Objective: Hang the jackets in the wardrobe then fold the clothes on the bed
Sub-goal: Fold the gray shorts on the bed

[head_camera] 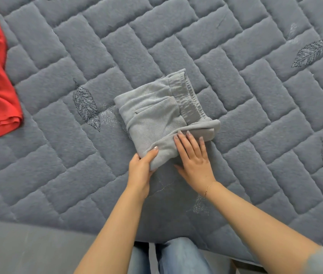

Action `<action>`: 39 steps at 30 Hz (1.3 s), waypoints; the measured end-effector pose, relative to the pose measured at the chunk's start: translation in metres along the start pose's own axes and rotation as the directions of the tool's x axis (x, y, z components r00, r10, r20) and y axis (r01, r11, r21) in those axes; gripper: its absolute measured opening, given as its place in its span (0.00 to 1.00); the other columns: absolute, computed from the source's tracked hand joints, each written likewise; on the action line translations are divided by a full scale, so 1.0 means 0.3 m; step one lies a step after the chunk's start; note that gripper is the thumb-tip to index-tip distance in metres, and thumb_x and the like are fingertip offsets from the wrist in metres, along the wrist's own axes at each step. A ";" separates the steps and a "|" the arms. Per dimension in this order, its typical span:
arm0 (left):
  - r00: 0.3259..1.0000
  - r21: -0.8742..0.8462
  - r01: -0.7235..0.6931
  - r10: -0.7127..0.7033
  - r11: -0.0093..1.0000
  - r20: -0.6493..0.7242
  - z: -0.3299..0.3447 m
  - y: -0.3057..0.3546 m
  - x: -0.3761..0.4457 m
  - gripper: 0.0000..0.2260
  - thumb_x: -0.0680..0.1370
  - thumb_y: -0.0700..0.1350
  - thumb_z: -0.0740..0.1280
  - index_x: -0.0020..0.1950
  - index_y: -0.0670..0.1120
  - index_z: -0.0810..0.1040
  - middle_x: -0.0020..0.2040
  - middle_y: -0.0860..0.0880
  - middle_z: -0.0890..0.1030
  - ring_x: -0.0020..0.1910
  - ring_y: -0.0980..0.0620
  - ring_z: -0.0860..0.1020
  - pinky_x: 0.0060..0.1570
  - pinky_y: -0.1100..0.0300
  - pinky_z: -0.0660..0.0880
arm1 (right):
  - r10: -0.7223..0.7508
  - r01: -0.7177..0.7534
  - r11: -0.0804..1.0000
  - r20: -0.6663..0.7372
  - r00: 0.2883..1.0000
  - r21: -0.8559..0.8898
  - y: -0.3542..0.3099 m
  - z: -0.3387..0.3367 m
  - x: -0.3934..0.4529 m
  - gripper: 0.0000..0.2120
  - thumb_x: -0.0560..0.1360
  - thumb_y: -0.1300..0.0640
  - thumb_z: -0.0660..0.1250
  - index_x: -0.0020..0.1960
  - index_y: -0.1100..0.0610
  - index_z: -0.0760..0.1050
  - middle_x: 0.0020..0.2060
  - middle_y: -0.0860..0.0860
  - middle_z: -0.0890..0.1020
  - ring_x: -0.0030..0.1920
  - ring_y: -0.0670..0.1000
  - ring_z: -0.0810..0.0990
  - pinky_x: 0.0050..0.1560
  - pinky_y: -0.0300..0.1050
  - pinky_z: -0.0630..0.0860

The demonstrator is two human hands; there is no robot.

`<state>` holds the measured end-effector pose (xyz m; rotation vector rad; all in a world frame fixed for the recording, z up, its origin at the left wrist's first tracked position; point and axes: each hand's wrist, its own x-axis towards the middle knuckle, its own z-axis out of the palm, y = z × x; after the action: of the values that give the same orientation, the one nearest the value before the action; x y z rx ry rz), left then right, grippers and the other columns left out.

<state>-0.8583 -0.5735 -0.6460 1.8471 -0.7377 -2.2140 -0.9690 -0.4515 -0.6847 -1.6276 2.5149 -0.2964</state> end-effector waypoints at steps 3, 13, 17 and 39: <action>0.996 -0.020 0.037 -0.035 0.999 0.079 -0.004 0.047 -0.082 0.12 0.75 0.41 0.72 0.57 0.43 0.79 0.50 0.50 0.86 0.47 0.55 0.84 0.37 0.62 0.79 | 0.007 0.001 0.987 -0.053 0.999 0.161 -0.036 -0.045 0.067 0.33 0.70 0.59 0.74 0.73 0.60 0.67 0.71 0.54 0.72 0.74 0.57 0.66 0.74 0.65 0.56; 0.947 -0.008 -0.221 0.216 0.975 0.237 -0.281 0.246 -0.414 0.10 0.78 0.43 0.66 0.58 0.47 0.80 0.55 0.49 0.85 0.50 0.56 0.83 0.48 0.63 0.78 | 0.237 -0.320 0.574 0.221 0.946 0.754 -0.245 -0.453 0.160 0.21 0.71 0.57 0.71 0.59 0.36 0.75 0.46 0.42 0.84 0.49 0.47 0.82 0.49 0.46 0.78; 0.944 -0.002 -0.326 0.325 0.946 0.055 -0.441 0.266 -0.549 0.12 0.79 0.37 0.65 0.60 0.48 0.77 0.63 0.47 0.79 0.54 0.58 0.78 0.52 0.62 0.73 | 0.137 -0.407 0.176 0.387 0.912 0.896 -0.377 -0.648 0.127 0.14 0.74 0.57 0.72 0.56 0.44 0.78 0.52 0.46 0.84 0.54 0.47 0.82 0.48 0.38 0.79; 0.689 -0.291 -0.721 0.603 0.629 -0.402 -1.220 -0.081 -2.166 0.10 0.67 0.49 0.73 0.36 0.42 0.82 0.33 0.43 0.82 0.25 0.59 0.80 0.22 0.69 0.73 | -0.686 -0.706 0.198 0.611 0.396 0.680 -1.636 -1.525 -0.373 0.15 0.78 0.54 0.65 0.54 0.64 0.83 0.54 0.60 0.83 0.51 0.57 0.85 0.50 0.53 0.82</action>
<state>-0.3594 -0.3712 -0.1294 1.3013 -0.6640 -1.4447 -0.5867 -0.5023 -0.1244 -0.6328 0.7642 -0.6015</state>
